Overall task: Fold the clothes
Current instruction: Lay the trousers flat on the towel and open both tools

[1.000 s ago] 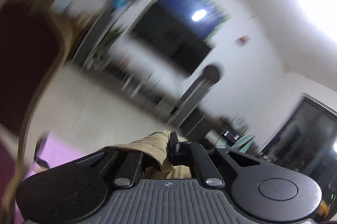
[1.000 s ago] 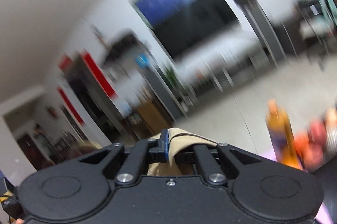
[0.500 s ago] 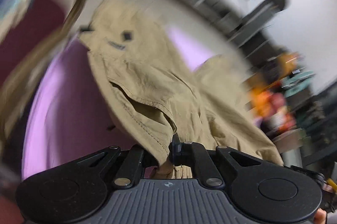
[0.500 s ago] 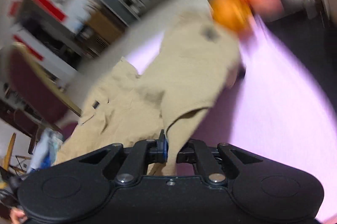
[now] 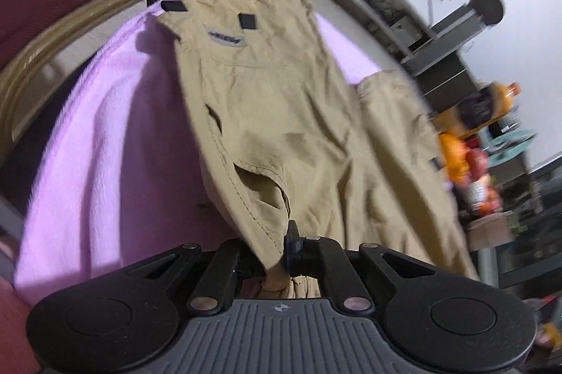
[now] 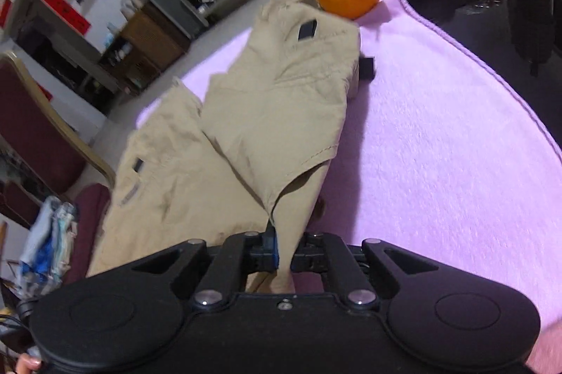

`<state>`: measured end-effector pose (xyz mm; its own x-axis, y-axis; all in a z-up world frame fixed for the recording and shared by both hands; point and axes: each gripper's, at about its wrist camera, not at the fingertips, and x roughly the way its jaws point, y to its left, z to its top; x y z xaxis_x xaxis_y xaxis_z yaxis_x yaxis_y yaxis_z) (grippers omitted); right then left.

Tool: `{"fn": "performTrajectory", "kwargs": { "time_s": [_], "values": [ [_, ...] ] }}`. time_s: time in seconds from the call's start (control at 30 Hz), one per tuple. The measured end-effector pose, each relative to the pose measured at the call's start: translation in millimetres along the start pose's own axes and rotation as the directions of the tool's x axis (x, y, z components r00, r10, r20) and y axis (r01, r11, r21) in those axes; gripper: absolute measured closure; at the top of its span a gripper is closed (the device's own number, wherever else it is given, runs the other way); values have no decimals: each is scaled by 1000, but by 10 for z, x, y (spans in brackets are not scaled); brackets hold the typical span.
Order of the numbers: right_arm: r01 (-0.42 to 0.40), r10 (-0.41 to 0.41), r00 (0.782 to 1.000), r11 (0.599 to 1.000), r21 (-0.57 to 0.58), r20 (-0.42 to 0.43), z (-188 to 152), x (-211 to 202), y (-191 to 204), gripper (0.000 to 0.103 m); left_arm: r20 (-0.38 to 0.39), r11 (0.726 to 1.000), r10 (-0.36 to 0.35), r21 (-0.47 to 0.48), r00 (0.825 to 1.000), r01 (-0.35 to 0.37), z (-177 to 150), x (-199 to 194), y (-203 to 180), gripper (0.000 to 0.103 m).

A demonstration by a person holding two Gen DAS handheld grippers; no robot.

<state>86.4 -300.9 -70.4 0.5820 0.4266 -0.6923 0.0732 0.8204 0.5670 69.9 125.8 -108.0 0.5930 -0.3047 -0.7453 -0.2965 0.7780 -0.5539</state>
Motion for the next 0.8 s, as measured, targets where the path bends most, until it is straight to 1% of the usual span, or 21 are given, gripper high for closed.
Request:
{"fn": "performTrajectory", "kwargs": {
  "time_s": [0.07,0.1,0.13,0.2,0.23,0.27,0.3,0.33,0.37,0.4,0.43,0.47,0.5,0.53,0.57,0.6,0.63,0.67,0.7,0.73,0.8],
  "values": [
    [-6,6,1000,999,41,-8,-8,-17,-106,98,-24,1000,3,-27,1000,-3,-36,-7,51,98],
    [9,-7,1000,998,60,-24,9,49,-160,98,-36,999,4,-41,999,-5,-54,-11,76,97],
    [23,-20,999,997,77,-41,27,114,-214,98,-64,998,43,-39,997,-45,-75,54,92,96],
    [82,-75,993,994,66,-92,28,298,-252,94,-97,988,154,20,983,-153,-133,175,49,88],
    [116,-109,987,992,51,-120,21,399,-258,89,-84,982,183,66,979,-178,-161,171,-15,87],
    [145,-141,982,989,23,-125,13,438,-239,76,-55,970,220,119,974,-212,-196,125,-97,79],
    [169,-170,980,985,-18,-101,3,399,-190,71,-21,953,258,172,966,-251,-232,71,-182,72],
    [195,-199,977,979,-59,-76,-7,359,-141,70,14,931,294,224,956,-289,-269,18,-267,69],
    [220,-226,973,970,-99,-50,-17,319,-91,66,36,919,311,241,950,-310,-314,-48,-296,66],
    [237,-241,970,963,-125,-16,-22,253,-54,60,55,911,323,251,945,-327,-361,-117,-311,67],
    [226,-225,974,965,-129,22,-16,166,-40,58,75,903,336,259,939,-343,-409,-186,-325,67],
    [195,-190,980,973,-126,53,-6,94,-38,57,97,909,317,254,943,-332,-442,-273,-318,69],
    [164,-154,985,979,-124,84,4,22,-36,57,121,918,291,245,949,-313,-471,-363,-305,76],
    [132,-118,986,984,-123,115,14,-50,-34,57,160,925,258,244,953,-292,-477,-441,-316,79],
    [100,-81,986,987,-123,146,24,-122,-32,60,202,931,224,245,954,-270,-478,-515,-333,79],
    [68,-45,983,990,-124,177,34,-194,-30,69,240,932,184,266,953,-247,-462,-531,-390,79],
    [54,-29,983,990,-134,181,34,-184,-11,74,243,923,170,299,955,-240,-438,-462,-464,79],
    [61,-38,988,986,-153,152,21,-72,30,78,239,912,162,334,957,-238,-413,-376,-541,79],
    [68,-47,991,983,-173,123,8,40,71,78,234,900,155,368,960,-235,-388,-290,-617,79],
    [74,-57,994,978,-193,93,-5,152,112,78,219,886,167,396,961,-244,-367,-156,-683,79],
    [85,-79,996,969,-233,35,-30,376,194,78,195,865,215,416,957,-280,-354,103,-746,82]
  ]
}}
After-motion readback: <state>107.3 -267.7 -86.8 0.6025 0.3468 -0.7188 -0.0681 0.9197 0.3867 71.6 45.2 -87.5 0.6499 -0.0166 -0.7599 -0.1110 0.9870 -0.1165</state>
